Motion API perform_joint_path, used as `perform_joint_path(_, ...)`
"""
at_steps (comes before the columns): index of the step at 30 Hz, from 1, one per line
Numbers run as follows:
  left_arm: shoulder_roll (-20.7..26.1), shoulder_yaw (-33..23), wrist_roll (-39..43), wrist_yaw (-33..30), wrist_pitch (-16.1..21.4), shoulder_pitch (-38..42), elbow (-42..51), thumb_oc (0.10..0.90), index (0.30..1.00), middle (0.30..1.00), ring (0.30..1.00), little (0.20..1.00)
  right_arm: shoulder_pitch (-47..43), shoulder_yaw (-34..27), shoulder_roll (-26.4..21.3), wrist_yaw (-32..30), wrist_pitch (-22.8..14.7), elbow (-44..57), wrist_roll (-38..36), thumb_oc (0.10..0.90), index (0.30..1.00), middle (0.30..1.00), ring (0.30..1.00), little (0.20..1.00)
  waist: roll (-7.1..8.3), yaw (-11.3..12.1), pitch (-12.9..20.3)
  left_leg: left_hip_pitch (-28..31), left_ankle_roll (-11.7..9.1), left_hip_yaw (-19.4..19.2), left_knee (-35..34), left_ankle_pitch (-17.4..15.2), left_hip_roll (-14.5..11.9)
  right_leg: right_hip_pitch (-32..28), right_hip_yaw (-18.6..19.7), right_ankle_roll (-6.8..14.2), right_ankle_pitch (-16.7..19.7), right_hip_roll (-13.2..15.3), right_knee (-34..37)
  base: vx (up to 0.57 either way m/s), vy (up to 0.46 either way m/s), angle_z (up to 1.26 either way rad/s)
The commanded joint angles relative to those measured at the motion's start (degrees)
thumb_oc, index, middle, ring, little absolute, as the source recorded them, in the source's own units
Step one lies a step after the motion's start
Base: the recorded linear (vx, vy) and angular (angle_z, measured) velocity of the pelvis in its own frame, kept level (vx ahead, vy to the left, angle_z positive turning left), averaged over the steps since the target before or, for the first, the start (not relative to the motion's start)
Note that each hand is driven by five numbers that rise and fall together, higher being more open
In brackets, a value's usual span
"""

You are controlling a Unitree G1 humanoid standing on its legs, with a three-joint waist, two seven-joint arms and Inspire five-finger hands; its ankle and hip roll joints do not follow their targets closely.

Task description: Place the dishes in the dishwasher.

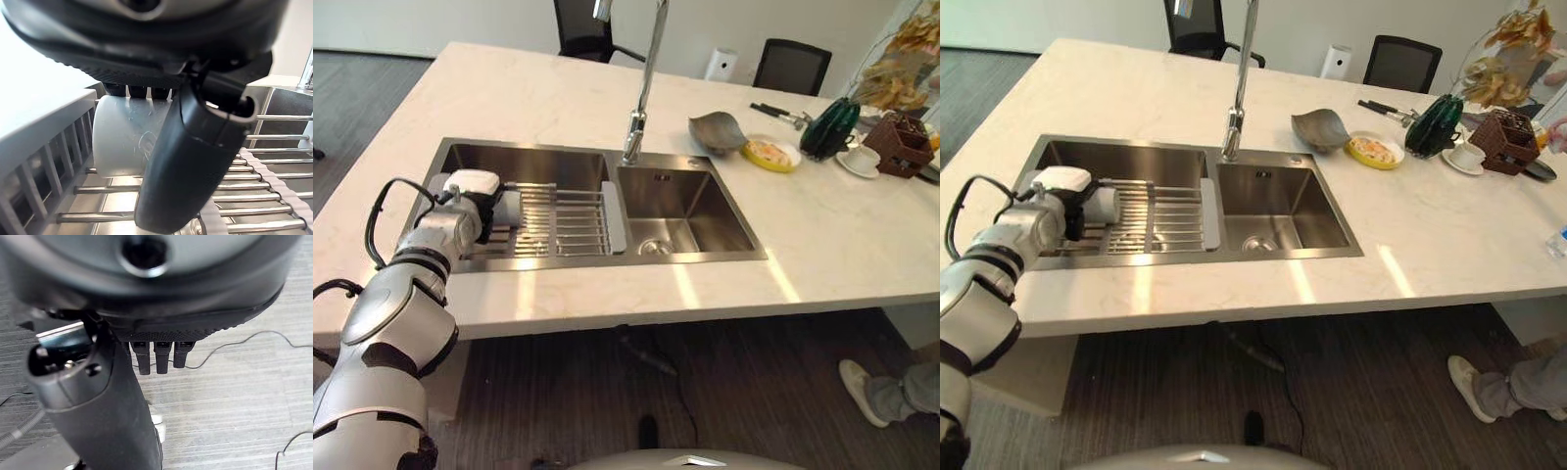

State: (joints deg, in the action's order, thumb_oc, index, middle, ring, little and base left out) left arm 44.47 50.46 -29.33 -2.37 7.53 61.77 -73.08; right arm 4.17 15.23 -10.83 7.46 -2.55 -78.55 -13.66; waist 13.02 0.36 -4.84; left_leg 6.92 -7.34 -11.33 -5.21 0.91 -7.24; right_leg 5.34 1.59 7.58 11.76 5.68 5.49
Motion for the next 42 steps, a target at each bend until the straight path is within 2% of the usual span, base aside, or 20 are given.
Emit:
perform_joint_path(1, 0.3, 1.7, -1.5, 3.0, 0.3, 4.1, -2.9, 0.504, 0.455, 0.455, 0.455, 0.455, -4.8, 2.3, -2.2, -0.9, -0.6, -0.3, -3.0, 0.800, 0.900, 0.900, 0.900, 0.900, -0.62, -0.2, -5.2, -1.0, 1.8, 5.2, 0.2, -1.0, -1.4, -1.2, -1.0, 4.7, 0.0, 2.3, -0.5, -0.07, 0.004, -0.09)
perform_joint_path(2, 0.1, 2.3, -2.7, 2.2, 0.5, 4.0, -1.8, 0.400, 0.300, 0.300, 0.300, 0.300, -5.2, 2.7, -2.2, -1.1, -0.6, -0.4, -2.9, 0.800, 0.900, 0.900, 0.900, 0.900, -0.44, 0.2, -5.7, -1.2, 1.8, 5.2, 0.2, -0.9, -1.5, -1.1, -1.4, 4.7, 0.0, 2.3, -0.5, -0.06, 0.006, -0.09)
perform_joint_path(7, -0.6, 5.2, -6.1, -0.4, 1.7, 3.8, 1.7, 0.400, 0.300, 0.300, 0.300, 0.300, -5.4, 3.5, -2.7, -1.6, -1.4, 0.3, -2.3, 0.800, 0.900, 0.900, 0.900, 0.900, -0.45, 1.3, -6.3, -1.0, 1.6, 5.2, 0.2, -1.0, -1.4, -1.7, -2.1, 4.8, 0.0, 2.4, -0.5, -0.02, 0.004, -0.03)
perform_joint_path(12, -0.2, 6.9, -9.3, -3.1, 2.8, 2.7, 6.8, 0.400, 0.300, 0.300, 0.300, 0.300, -4.6, 1.7, -4.3, -2.4, -2.4, 1.2, -2.4, 0.800, 0.900, 0.900, 0.900, 0.900, -1.27, 1.8, -6.2, -0.8, 1.7, 5.8, 0.2, -1.3, -1.2, -2.7, -3.0, 4.7, -0.7, 2.8, -0.5, 0.00, 0.004, 0.01)
perform_joint_path(14, 0.5, 7.3, -10.3, -4.2, 3.2, 1.6, 9.4, 0.400, 0.300, 0.300, 0.300, 0.300, -4.3, 0.7, -5.0, -2.6, -2.8, 1.7, -2.5, 0.800, 0.900, 0.900, 0.900, 0.900, -2.00, 2.0, -6.1, -0.7, 1.8, 6.4, 0.2, -1.5, -1.0, -3.3, -3.4, 4.7, -1.2, 3.2, -0.5, 0.03, 0.024, 0.03)
perform_joint_path(16, 2.2, 6.3, -10.2, -6.9, 3.6, 0.5, 15.0, 0.400, 0.300, 0.300, 0.300, 0.300, -3.4, -1.0, -5.4, -2.9, -3.4, 2.5, -2.8, 0.800, 0.900, 0.900, 0.900, 0.900, -3.68, 2.3, -5.5, -0.7, 1.8, 7.5, 0.2, -1.6, -0.7, -4.3, -4.6, 4.8, -1.9, 3.9, -0.5, 0.03, 0.037, 0.15)
perform_joint_path(18, 2.9, 5.9, -10.3, -8.1, 3.6, -0.1, 16.9, 0.400, 0.300, 0.300, 0.300, 0.300, -3.2, -1.6, -5.5, -3.0, -3.4, 2.8, -3.0, 0.800, 0.900, 0.900, 0.900, 0.900, -4.28, 2.5, -5.2, -0.8, 1.8, 7.8, 0.2, -1.7, -0.5, -4.6, -4.9, 4.8, -2.0, 4.2, -0.5, 0.04, 0.035, 0.25)
perform_joint_path(21, 3.2, 3.2, -11.6, -12.8, 3.3, -4.4, 24.0, 0.400, 0.300, 0.300, 0.300, 0.300, -1.9, -3.5, -5.3, -3.3, -3.9, 3.0, -2.6, 0.800, 0.900, 0.900, 0.900, 0.900, -6.77, 2.6, -3.8, -0.7, 2.4, 10.5, 0.2, -2.0, 0.1, -5.9, -5.6, 3.9, -3.6, 5.3, -2.0, 0.06, 0.043, 0.26)
perform_joint_path(22, 3.3, 3.0, -11.7, -12.7, 3.2, -4.6, 24.2, 0.400, 0.300, 0.300, 0.300, 0.300, -1.9, -3.5, -5.4, -3.3, -3.9, 3.0, -2.6, 0.800, 0.900, 0.900, 0.900, 0.900, -6.83, 2.5, -3.8, -0.8, 2.4, 10.6, 0.2, -2.0, 0.1, -5.8, -5.7, 3.9, -3.7, 5.3, -2.2, 0.01, 0.037, 0.36)
perform_joint_path(24, 5.4, -0.8, -11.4, -15.7, 2.8, -7.9, 33.2, 0.400, 0.300, 0.300, 0.300, 0.300, -1.5, -5.3, -5.3, -3.9, -4.3, 3.2, -3.0, 0.800, 0.900, 0.900, 0.900, 0.900, -8.63, 2.4, -2.6, -1.6, 3.0, 13.3, 0.2, -2.0, 0.8, -5.3, -6.0, 3.1, -5.0, 6.1, -4.7, 0.03, 0.028, 0.35)
perform_joint_path(27, 9.8, -5.8, -10.3, -17.3, 3.2, -11.7, 44.2, 0.400, 0.300, 0.300, 0.300, 0.300, -1.3, -7.0, -5.3, -4.1, -4.4, 3.3, -3.5, 0.800, 0.900, 0.900, 0.900, 0.900, -9.94, 2.3, -2.0, -1.9, 3.6, 15.2, 0.2, -2.1, 1.4, -4.9, -5.6, 2.7, -5.4, 6.8, -7.2, 0.04, 0.017, 0.44)
perform_joint_path(29, 15.1, -15.2, -4.7, -18.1, 5.6, -19.3, 51.8, 0.400, 0.300, 0.300, 0.300, 0.300, 0.1, -7.6, -4.5, -4.2, -5.0, 4.4, -2.5, 0.800, 0.900, 0.900, 0.900, 0.900, -10.06, 1.6, -1.8, -1.7, 3.9, 15.3, 0.2, -2.0, 2.1, -4.1, -3.9, 2.4, -4.9, 7.2, -8.5, 0.01, 0.035, 0.22)
perform_joint_path(30, 15.6, -22.4, -1.6, -18.3, 6.9, -26.2, 55.3, 0.400, 0.300, 0.300, 0.300, 0.300, 0.9, -7.6, -3.8, -4.1, -5.1, 4.7, -1.7, 0.800, 0.900, 0.900, 0.900, 0.900, -10.06, 1.2, -1.5, -1.3, 4.0, 14.9, 0.2, -2.2, 2.2, -3.9, -3.2, 2.2, -4.9, 7.4, -8.7, 0.03, 0.027, 0.03)
perform_joint_path(31, 14.8, -29.9, 3.6, -16.5, 8.7, -33.2, 58.5, 0.400, 0.300, 0.300, 0.300, 0.300, 0.9, -7.7, -3.1, -4.2, -5.3, 4.7, -1.0, 0.800, 0.900, 0.900, 0.900, 0.900, -10.07, 0.8, -1.2, -1.0, 4.2, 14.6, 0.2, -2.4, 2.6, -3.9, -2.7, 1.8, -4.8, 7.5, -8.6, 0.09, 0.011, 0.00)
perform_joint_path(32, 11.1, -39.2, 10.8, -15.2, 10.0, -40.9, 61.4, 0.400, 0.300, 0.300, 0.300, 0.300, 0.5, -8.2, -2.4, -4.3, -5.0, 4.4, -0.5, 0.800, 0.900, 0.900, 0.900, 0.900, -10.01, 0.4, -0.7, -0.4, 4.4, 14.6, 0.2, -2.7, 2.9, -4.3, -2.4, 1.4, -4.9, 7.7, -8.5, 0.12, -0.009, -0.05)
perform_joint_path(34, 2.5, -46.6, 21.6, -14.1, 11.5, -45.4, 63.1, 0.400, 0.300, 0.300, 0.300, 0.300, -1.1, -9.2, -2.4, -3.8, -4.0, 3.2, -0.3, 0.800, 0.900, 0.900, 0.900, 0.900, -10.00, -0.1, 0.6, -0.1, 4.9, 15.5, 0.2, -3.1, 3.6, -5.1, -2.8, 0.9, -5.0, 8.1, -8.5, 0.12, -0.030, -0.19)
perform_joint_path(36, -4.7, -49.3, 33.7, -12.7, 13.4, -45.7, 62.8, 0.400, 0.300, 0.300, 0.300, 0.300, -3.1, -10.9, -3.5, -3.7, -2.8, 2.2, -0.7, 0.800, 0.900, 0.900, 0.900, 0.900, -9.84, 0.2, 1.4, -0.3, 5.4, 16.7, 0.2, -3.0, 4.5, -5.5, -3.0, 0.7, -4.6, 8.4, -9.1, 0.05, -0.027, 0.01)
perform_joint_path(38, -9.0, -48.7, 41.2, -9.5, 13.7, -45.0, 63.5, 0.400, 0.300, 0.300, 0.300, 0.300, -4.2, -12.0, -4.5, -3.5, -1.7, 1.4, -1.5, 0.800, 0.900, 0.900, 0.900, 0.900, -10.03, 0.2, 1.7, -0.3, 6.0, 18.0, 0.2, -2.8, 5.3, -5.9, -3.4, 0.5, -4.0, 8.9, -9.7, 0.02, 0.021, 0.34)
perform_joint_path(41, -12.2, -46.4, 46.6, -6.0, 13.8, -43.4, 64.0, 0.400, 0.300, 0.300, 0.300, 0.300, -1.7, -14.7, -6.4, -1.9, -0.9, -1.0, -1.0, 0.800, 0.900, 0.900, 0.900, 0.900, -10.07, 0.0, 2.1, -0.5, 6.6, 19.3, 0.2, -2.2, 6.6, -6.6, -3.9, 0.8, -2.1, 9.8, -9.9, 0.00, 0.048, 0.37)
perform_joint_path(42, -12.6, -45.7, 45.7, -5.1, 13.7, -43.1, 65.8, 0.400, 0.300, 0.300, 0.300, 0.300, -0.5, -15.6, -6.9, -2.8, -0.9, -2.3, 0.3, 0.800, 0.900, 0.900, 0.900, 0.900, -10.43, -0.4, 1.9, 0.2, 6.8, 19.5, 0.2, -2.9, 6.7, -7.4, -4.0, 0.9, -2.1, 10.0, -9.9, 0.01, 0.072, 0.33)
